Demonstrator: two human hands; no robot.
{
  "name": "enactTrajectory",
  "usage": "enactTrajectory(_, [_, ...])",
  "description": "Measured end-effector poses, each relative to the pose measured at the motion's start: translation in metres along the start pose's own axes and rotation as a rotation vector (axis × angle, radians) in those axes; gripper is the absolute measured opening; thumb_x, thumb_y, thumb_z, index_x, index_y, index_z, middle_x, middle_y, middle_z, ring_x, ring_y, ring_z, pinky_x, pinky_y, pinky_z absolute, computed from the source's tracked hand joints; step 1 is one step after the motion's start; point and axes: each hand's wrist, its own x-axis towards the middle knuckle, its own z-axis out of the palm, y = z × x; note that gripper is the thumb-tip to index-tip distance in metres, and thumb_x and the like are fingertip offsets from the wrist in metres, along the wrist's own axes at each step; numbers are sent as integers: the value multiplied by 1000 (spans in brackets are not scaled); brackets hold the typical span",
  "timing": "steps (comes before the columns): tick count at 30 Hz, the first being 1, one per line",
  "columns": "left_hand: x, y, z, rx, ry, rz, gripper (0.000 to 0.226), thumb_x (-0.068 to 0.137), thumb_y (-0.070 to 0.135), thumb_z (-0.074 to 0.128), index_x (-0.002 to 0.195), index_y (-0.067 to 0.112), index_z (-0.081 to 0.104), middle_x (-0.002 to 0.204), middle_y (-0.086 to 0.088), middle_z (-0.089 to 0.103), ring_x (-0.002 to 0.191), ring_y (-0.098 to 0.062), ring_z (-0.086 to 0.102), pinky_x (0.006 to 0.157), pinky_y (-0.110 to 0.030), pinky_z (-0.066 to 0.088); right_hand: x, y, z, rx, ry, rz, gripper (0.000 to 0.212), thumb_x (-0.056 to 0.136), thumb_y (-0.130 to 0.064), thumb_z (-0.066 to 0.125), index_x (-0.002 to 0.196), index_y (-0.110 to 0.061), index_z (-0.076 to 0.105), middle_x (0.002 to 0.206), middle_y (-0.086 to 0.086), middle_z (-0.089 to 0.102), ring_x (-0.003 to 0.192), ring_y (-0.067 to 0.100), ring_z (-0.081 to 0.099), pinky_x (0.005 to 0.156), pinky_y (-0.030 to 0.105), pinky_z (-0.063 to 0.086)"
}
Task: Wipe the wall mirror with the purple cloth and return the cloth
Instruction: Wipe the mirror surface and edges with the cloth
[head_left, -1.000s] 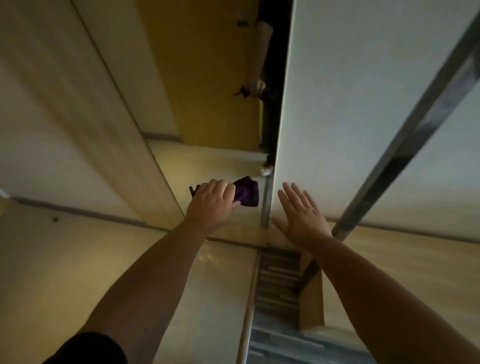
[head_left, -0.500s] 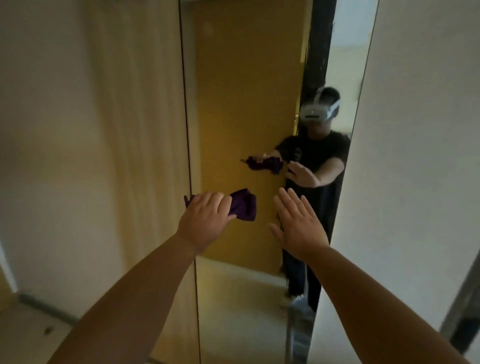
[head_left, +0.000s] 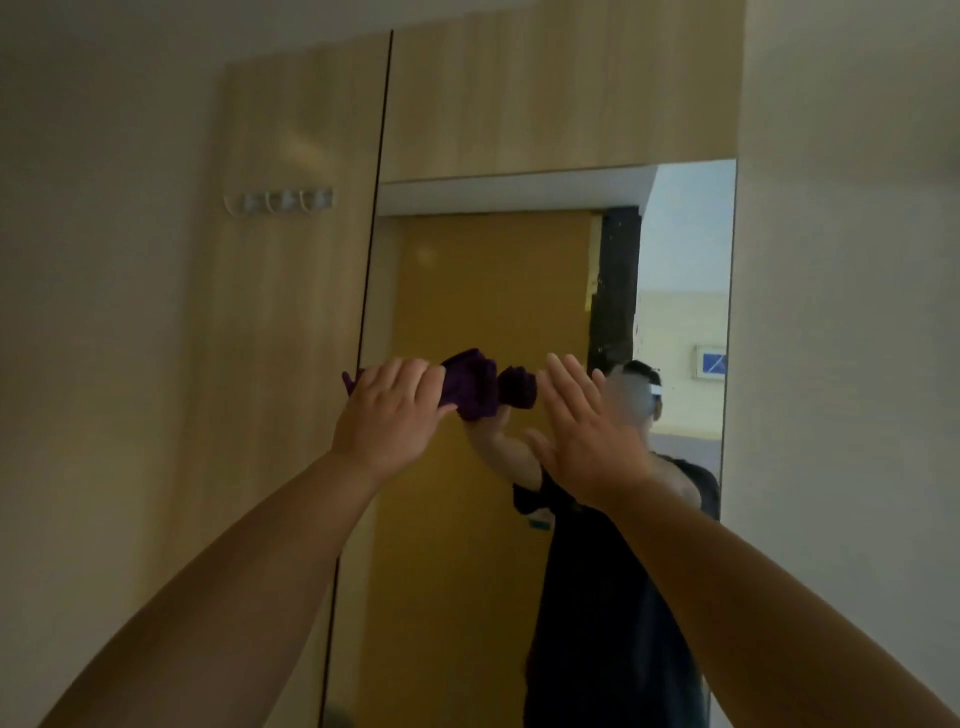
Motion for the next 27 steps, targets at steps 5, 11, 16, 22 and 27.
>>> enactTrajectory(5, [35, -17, 31, -7, 51, -7, 38, 91, 38, 61, 108, 3, 61, 98, -13, 61, 83, -31, 59, 71, -43, 50, 54, 30, 0, -86, 77, 47, 73, 101, -57, 12, 154, -9, 24, 163, 11, 19, 151, 24, 4, 122, 47, 9])
enactTrajectory(11, [67, -50, 64, -31, 105, -7, 39, 91, 36, 62, 109, 2, 59, 100, -15, 61, 85, -34, 59, 72, -46, 53, 105, 44, -5, -186, 149, 137, 74, 100, -59, 10, 156, -12, 21, 165, 9, 14, 152, 24, -2, 123, 46, 3])
enactTrajectory(16, [88, -81, 95, -88, 128, -35, 39, 94, 36, 59, 111, 1, 56, 102, -16, 60, 88, -35, 59, 75, -47, 51, 133, 40, 5, -258, 138, 217, 75, 98, -59, 5, 158, -15, 10, 167, 6, -1, 151, 22, -13, 119, 40, -11])
enactTrajectory(22, [103, -108, 122, -140, 177, -6, 39, 96, 37, 55, 114, 2, 56, 104, -16, 60, 91, -35, 57, 79, -46, 49, 154, 39, 25, -353, 130, 299, 78, 98, -62, 11, 158, -13, 8, 166, 9, -4, 149, 25, -18, 119, 45, -12])
enactTrajectory(27, [110, -114, 144, -157, 196, 2, 38, 98, 38, 51, 114, 4, 55, 106, -15, 58, 94, -34, 55, 80, -45, 46, 158, 45, 43, -391, 152, 354, 81, 98, -67, 4, 158, -13, 6, 166, 10, -4, 150, 26, -17, 122, 50, -6])
